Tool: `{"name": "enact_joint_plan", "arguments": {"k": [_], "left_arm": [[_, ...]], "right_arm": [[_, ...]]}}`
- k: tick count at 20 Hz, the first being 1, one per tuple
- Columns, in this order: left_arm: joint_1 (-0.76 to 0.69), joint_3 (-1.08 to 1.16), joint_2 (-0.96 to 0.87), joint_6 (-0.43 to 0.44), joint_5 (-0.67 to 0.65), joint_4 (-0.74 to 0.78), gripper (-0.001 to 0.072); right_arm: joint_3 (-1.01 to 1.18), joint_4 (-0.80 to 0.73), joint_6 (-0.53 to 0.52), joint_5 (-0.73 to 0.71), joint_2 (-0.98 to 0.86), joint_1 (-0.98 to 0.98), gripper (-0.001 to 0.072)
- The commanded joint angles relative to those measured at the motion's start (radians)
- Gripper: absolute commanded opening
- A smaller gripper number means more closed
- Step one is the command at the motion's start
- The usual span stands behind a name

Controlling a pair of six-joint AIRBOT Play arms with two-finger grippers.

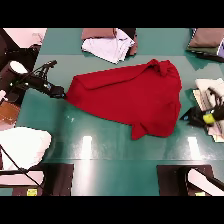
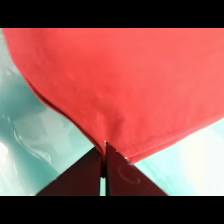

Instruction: Fold the shirts.

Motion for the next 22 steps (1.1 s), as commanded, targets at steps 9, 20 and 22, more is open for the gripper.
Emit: {"name": "enact_joint_plan", "arguments": {"k": [9, 20, 22], "left_arm": [[-0.001, 0.006, 0.027, -0.026, -0.021, -0.033, 0.0026], [0.001, 0.415, 0.422, -0.204, 0.174, -0.028, 0.0026], [0.001, 0.562, 0.495, -0.213, 0.210, -0.039, 0.0026]], "right_arm": [[-0.256, 0.203, -0.008, -0.332, 0.010, 0.184, 0.0172], [0.616, 0.193, 0.013, -0.307, 0.232, 0.129, 0.0016], [0.837, 0.192, 0.012, -0.305, 0.238, 0.079, 0.0017]]}}
